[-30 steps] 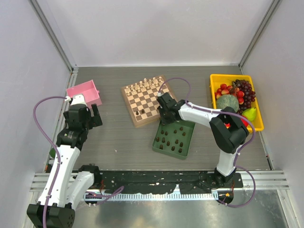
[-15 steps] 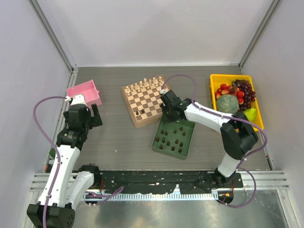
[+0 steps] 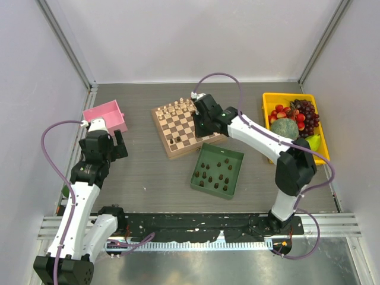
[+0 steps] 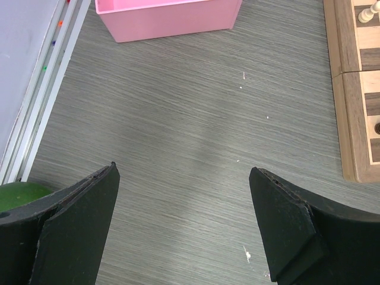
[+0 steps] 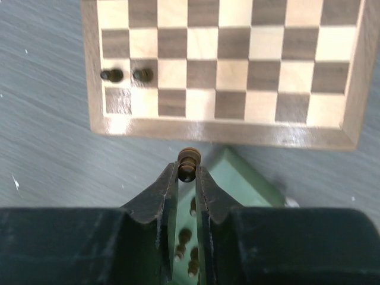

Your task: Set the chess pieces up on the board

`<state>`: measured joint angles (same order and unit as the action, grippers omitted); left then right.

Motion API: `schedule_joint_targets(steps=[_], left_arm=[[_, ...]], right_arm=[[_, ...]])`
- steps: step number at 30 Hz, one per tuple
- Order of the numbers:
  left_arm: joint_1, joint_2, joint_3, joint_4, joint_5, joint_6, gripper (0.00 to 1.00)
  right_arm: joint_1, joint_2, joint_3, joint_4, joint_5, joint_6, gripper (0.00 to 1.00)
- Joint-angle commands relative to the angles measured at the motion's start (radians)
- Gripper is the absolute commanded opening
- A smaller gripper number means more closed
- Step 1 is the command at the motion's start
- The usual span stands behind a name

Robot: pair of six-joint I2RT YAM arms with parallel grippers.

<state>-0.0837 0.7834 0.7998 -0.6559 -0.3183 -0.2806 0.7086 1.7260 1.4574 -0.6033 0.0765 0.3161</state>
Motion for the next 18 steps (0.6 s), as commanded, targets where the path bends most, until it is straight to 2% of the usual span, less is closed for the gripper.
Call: schedule_joint_targets(steps=[1,7,18], left_arm=[[0.004,-0.019,0.012,0.022,-0.004,0.008,0.99],[0.005,-0.021,0.012,0.025,0.001,0.009,0.99],[0.006,-0.023,0.012,0.025,0.004,0.011,0.99]], right_arm=[[0.011,0.121,0.147,-0.032,-0.02,-0.034,0.14],[0.028,0.289,0.316,-0.078,-0.018,-0.052,0.15],[0.032,0.437,0.445,-0.107,-0.003,-0.064,0.15]])
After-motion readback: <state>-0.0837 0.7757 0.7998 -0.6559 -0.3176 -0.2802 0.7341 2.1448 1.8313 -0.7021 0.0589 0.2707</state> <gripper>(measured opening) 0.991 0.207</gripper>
